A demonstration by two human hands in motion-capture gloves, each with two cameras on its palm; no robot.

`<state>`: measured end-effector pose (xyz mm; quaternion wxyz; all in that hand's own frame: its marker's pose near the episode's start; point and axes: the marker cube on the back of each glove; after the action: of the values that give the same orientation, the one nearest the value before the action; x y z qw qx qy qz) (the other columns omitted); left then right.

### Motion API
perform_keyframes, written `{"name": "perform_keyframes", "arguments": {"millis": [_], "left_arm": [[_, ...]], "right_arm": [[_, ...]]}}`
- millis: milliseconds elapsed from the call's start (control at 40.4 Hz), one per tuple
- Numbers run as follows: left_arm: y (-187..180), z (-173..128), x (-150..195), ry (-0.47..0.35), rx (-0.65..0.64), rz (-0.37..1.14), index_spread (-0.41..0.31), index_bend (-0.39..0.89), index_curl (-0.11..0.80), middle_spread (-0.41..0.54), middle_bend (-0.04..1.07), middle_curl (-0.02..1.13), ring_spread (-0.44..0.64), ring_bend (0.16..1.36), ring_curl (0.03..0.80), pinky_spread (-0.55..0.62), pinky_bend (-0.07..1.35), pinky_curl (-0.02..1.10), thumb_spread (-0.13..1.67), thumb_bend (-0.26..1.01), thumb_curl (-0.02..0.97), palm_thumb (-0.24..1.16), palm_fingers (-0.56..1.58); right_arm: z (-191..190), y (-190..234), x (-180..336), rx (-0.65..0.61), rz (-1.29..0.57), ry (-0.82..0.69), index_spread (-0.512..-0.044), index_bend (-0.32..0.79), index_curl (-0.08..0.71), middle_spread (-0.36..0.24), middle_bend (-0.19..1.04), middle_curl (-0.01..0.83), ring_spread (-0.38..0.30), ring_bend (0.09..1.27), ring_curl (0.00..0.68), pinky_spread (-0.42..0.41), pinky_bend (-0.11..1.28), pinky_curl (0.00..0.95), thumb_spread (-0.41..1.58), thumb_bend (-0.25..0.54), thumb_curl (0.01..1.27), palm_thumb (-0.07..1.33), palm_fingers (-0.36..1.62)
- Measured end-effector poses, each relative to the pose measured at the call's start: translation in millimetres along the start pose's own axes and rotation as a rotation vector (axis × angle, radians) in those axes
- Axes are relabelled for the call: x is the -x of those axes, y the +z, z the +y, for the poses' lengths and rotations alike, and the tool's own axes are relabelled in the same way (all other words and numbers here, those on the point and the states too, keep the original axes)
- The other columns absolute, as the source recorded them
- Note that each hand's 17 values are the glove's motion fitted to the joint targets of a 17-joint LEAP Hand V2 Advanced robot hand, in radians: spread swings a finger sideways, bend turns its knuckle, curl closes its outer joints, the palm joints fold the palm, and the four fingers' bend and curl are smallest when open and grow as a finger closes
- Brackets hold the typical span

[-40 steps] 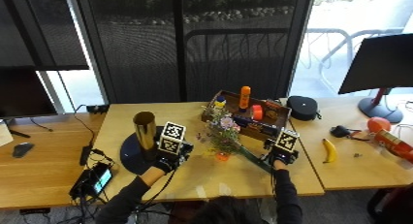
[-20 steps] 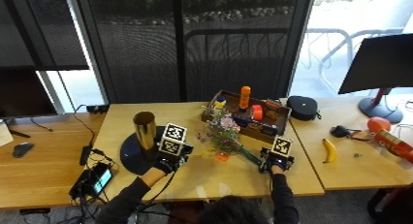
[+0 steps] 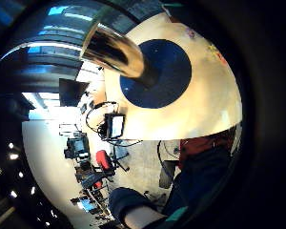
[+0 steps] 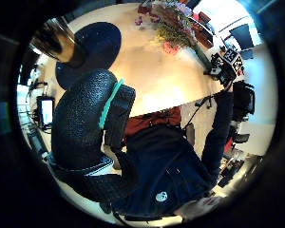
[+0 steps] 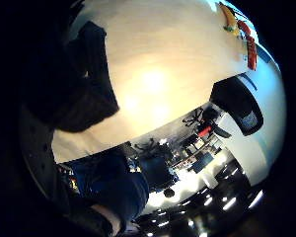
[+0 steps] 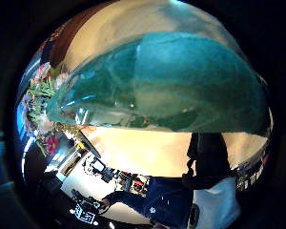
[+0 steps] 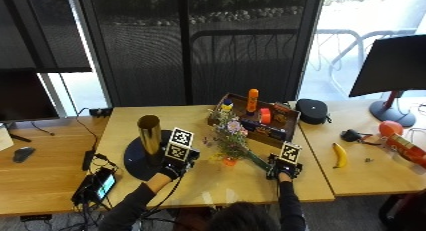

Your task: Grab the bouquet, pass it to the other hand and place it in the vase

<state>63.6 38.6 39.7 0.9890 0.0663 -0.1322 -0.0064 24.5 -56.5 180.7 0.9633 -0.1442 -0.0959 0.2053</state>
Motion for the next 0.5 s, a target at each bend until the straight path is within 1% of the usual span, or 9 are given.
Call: {"name": "perform_keyframes", "arguments": {"millis": [99, 223, 248, 297, 347, 421, 446, 470, 495], "left_arm": [[2.2, -1.2, -0.3, 0.006, -0.003, 0.005, -0.070, 0.19, 0.429, 0.162, 0.16, 0.29, 0.33, 0.40, 0.267, 0.43, 0.20, 0.31, 1.26, -0.01, 0.250, 0.20, 0.29], [6.0, -1.4, -0.5, 0.008, 0.002, 0.007, -0.070, 0.19, 0.430, 0.163, 0.16, 0.29, 0.34, 0.40, 0.268, 0.43, 0.19, 0.31, 1.26, -0.01, 0.251, 0.20, 0.29], [7.2, -1.6, -0.5, 0.009, 0.004, 0.007, -0.070, 0.19, 0.431, 0.164, 0.16, 0.29, 0.34, 0.40, 0.267, 0.43, 0.20, 0.31, 1.26, -0.01, 0.251, 0.20, 0.28], [9.0, -1.3, -0.3, 0.010, 0.008, 0.009, -0.070, 0.20, 0.432, 0.164, 0.16, 0.29, 0.35, 0.40, 0.268, 0.43, 0.20, 0.31, 1.26, -0.01, 0.251, 0.20, 0.28], [9.5, -0.4, 0.0, 0.009, 0.008, 0.013, -0.070, 0.20, 0.434, 0.168, 0.15, 0.28, 0.35, 0.39, 0.267, 0.43, 0.20, 0.32, 1.26, -0.01, 0.251, 0.20, 0.27], [11.0, 0.5, 0.3, 0.007, 0.010, 0.015, -0.070, 0.20, 0.437, 0.172, 0.15, 0.28, 0.35, 0.39, 0.268, 0.43, 0.20, 0.32, 1.26, -0.01, 0.252, 0.20, 0.27], [11.4, 0.7, 0.3, 0.007, 0.011, 0.015, -0.070, 0.20, 0.437, 0.173, 0.15, 0.28, 0.35, 0.39, 0.268, 0.43, 0.20, 0.32, 1.26, -0.01, 0.252, 0.20, 0.27], [11.7, 1.0, 0.1, 0.007, 0.013, 0.014, -0.070, 0.20, 0.438, 0.174, 0.15, 0.28, 0.36, 0.39, 0.268, 0.43, 0.20, 0.32, 1.26, -0.01, 0.252, 0.20, 0.27], [12.0, 1.1, -0.1, 0.008, 0.014, 0.012, -0.070, 0.20, 0.438, 0.175, 0.15, 0.28, 0.36, 0.39, 0.268, 0.43, 0.20, 0.32, 1.26, -0.01, 0.252, 0.20, 0.27]], "right_arm": [[9.6, 5.7, 0.8, 0.094, 0.018, -0.005, -0.192, 0.10, 0.204, -0.124, 0.27, 0.481, -0.180, 0.56, 0.391, 0.123, 0.57, 0.353, 1.01, -0.007, 0.53, 0.94, 0.51], [10.5, 6.1, 2.3, 0.079, 0.048, -0.008, -0.185, 0.11, 0.213, -0.093, 0.25, 0.477, -0.163, 0.52, 0.389, 0.147, 0.58, 0.358, 1.00, -0.017, 0.54, 0.93, 0.47], [11.2, 6.0, 1.4, 0.083, 0.055, 0.004, -0.188, 0.11, 0.213, -0.090, 0.25, 0.475, -0.162, 0.52, 0.387, 0.150, 0.57, 0.357, 1.00, -0.018, 0.54, 0.93, 0.47], [12.1, 5.4, -0.6, 0.085, 0.068, 0.032, -0.216, 0.19, 0.238, -0.100, 0.22, 0.463, -0.168, 0.49, 0.377, 0.139, 0.57, 0.352, 1.00, -0.019, 0.54, 0.93, 0.53], [11.4, 4.4, -0.6, 0.066, 0.066, 0.028, -0.230, 0.19, 0.250, -0.110, 0.20, 0.456, -0.176, 0.48, 0.371, 0.131, 0.56, 0.347, 1.00, -0.017, 0.54, 0.93, 0.57], [7.4, 2.2, 0.5, 0.001, 0.047, 0.004, -0.245, 0.17, 0.263, -0.125, 0.19, 0.450, -0.196, 0.48, 0.371, 0.121, 0.54, 0.342, 0.99, -0.017, 0.54, 0.94, 0.60], [6.0, 1.5, 0.3, -0.024, 0.039, 0.013, -0.256, 0.17, 0.267, -0.133, 0.18, 0.449, -0.205, 0.48, 0.374, 0.114, 0.53, 0.342, 0.99, -0.018, 0.55, 0.94, 0.62], [4.8, 0.9, 0.0, -0.047, 0.028, 0.031, -0.265, 0.17, 0.271, -0.136, 0.18, 0.446, -0.223, 0.52, 0.384, 0.111, 0.51, 0.337, 0.99, -0.016, 0.55, 0.94, 0.65], [4.1, 0.7, -0.2, -0.064, 0.014, 0.051, -0.270, 0.16, 0.272, -0.139, 0.17, 0.443, -0.229, 0.51, 0.381, 0.109, 0.50, 0.336, 0.99, -0.016, 0.55, 0.94, 0.65]]}}
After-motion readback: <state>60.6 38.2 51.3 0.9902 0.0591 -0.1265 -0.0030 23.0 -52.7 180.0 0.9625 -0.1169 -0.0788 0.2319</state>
